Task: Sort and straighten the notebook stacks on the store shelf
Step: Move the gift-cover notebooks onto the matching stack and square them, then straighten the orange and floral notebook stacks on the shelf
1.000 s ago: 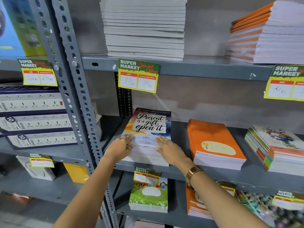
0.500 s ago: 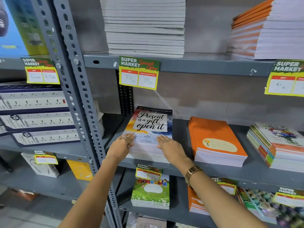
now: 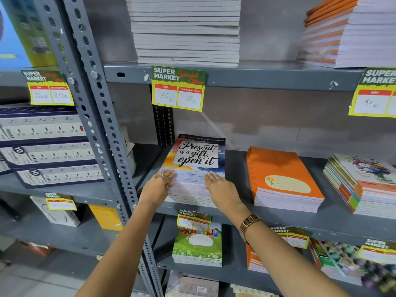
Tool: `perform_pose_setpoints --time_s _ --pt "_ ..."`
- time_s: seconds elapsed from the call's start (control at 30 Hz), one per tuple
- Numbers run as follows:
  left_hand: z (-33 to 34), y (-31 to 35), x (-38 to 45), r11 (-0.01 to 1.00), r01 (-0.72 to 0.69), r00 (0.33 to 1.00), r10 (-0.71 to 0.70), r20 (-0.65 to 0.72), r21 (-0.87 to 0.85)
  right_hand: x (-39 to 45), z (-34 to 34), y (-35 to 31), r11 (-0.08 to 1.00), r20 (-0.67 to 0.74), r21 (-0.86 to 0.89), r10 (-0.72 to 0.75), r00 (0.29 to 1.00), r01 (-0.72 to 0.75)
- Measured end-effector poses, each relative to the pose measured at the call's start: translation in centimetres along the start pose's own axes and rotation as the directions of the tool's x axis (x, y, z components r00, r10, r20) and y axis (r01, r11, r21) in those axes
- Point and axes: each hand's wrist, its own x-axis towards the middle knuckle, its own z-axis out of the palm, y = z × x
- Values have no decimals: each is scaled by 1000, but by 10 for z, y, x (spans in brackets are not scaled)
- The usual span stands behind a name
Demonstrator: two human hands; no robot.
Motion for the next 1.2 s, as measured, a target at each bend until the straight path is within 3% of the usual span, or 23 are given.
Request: perform_pose_setpoints --time_s 0.6,0.8,1.0,1.2 --pt "2 2 -1 1000 7 1000 -7 -11 16 -3 11 -3 1000 -59 0 -8 998 8" --pt "4 16 -10 990 51 999 -49 -24 131 -25 11 12 989 -96 102 114 989 -104" --pt "17 51 -16 980 -75 996 83 -34 186 -52 -2 57 975 -192 88 218 957 -205" --pt "37 111 -3 975 -161 985 168 -37 151 -87 -6 116 951 -139 62 310 940 -304"
